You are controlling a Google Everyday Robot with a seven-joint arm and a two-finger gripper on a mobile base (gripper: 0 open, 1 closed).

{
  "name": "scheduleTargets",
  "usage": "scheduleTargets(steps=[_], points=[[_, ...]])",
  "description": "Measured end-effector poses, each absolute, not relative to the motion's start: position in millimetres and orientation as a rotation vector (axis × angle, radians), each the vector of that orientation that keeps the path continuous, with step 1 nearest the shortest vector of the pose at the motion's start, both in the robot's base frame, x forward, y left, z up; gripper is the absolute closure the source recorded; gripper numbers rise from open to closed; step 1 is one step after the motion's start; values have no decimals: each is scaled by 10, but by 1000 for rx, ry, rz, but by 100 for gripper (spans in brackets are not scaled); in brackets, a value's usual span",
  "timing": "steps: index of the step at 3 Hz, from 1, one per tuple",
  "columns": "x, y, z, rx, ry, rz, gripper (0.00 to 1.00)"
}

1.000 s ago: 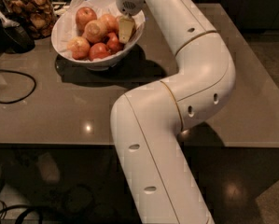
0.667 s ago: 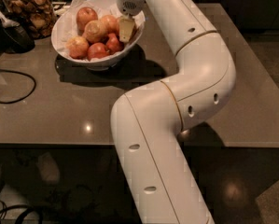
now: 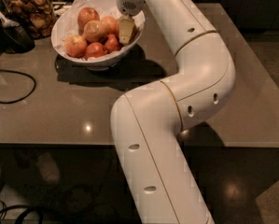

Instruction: Pick apple from white bowl

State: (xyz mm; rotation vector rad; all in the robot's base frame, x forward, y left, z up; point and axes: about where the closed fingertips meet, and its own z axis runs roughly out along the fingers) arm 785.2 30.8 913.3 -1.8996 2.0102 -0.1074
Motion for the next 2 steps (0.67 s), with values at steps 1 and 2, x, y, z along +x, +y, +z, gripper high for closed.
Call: scheduleTargets(steps=[1,2], points=[[7852,308,9133,-1900,2010,-107,100],[7901,351,9265,-1858,1972,-107,100]])
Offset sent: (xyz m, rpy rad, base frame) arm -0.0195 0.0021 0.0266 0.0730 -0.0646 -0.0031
